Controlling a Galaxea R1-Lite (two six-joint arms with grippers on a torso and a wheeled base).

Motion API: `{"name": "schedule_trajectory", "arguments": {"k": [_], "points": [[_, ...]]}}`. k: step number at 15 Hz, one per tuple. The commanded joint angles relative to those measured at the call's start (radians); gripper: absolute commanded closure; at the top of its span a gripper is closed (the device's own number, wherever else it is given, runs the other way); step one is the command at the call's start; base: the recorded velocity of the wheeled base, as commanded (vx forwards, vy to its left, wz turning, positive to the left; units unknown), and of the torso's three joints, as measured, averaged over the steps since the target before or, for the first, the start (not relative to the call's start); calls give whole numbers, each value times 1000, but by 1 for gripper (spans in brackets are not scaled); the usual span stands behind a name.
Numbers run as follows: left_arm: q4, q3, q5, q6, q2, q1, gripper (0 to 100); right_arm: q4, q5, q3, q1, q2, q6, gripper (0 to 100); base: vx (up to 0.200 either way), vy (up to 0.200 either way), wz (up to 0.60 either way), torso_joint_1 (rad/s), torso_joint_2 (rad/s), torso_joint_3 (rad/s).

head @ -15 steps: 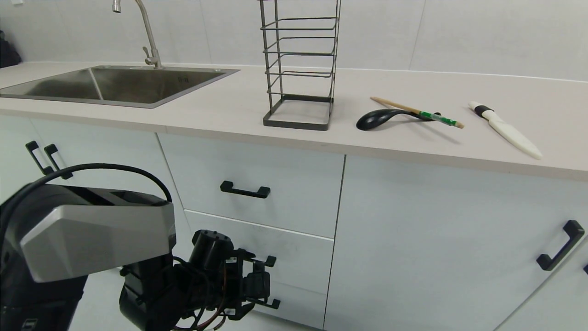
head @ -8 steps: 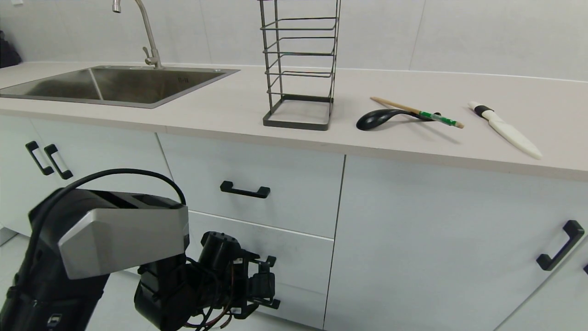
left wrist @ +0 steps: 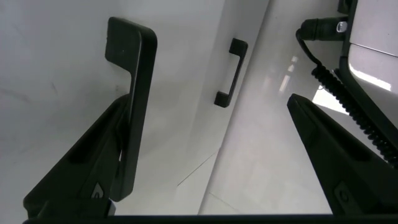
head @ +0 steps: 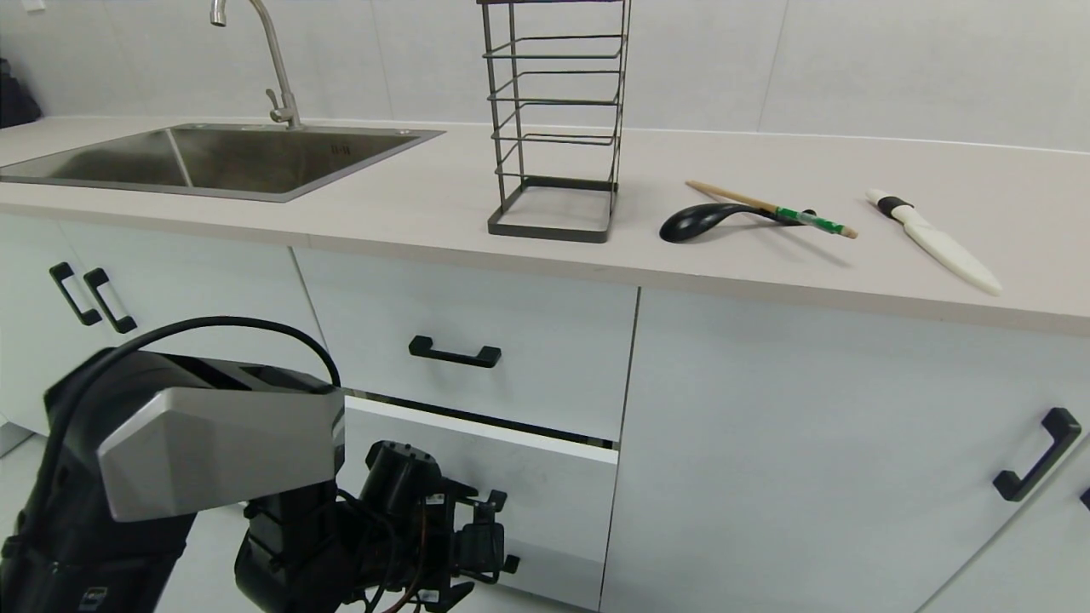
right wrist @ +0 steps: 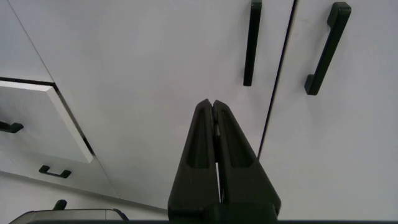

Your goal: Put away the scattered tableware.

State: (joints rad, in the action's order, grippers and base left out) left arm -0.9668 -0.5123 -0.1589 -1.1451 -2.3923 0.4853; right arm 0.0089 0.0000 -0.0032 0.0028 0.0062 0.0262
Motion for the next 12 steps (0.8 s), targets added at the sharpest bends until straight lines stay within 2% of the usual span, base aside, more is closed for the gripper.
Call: {"name": "schedule_trajectory", "arguments": {"k": [1, 8, 12], "points": [[3, 5, 2, 1, -4, 1, 0, 0, 0, 0, 0, 0, 0, 100, 0, 0, 0, 0, 0, 0], [23, 14, 4, 1, 45, 39, 0, 0, 0, 0, 0, 1, 0, 100, 0, 0, 0, 0, 0, 0], [31, 112, 7, 1, 160, 50, 0, 0, 0, 0, 0, 1, 0, 100, 0, 0, 0, 0, 0, 0]]}}
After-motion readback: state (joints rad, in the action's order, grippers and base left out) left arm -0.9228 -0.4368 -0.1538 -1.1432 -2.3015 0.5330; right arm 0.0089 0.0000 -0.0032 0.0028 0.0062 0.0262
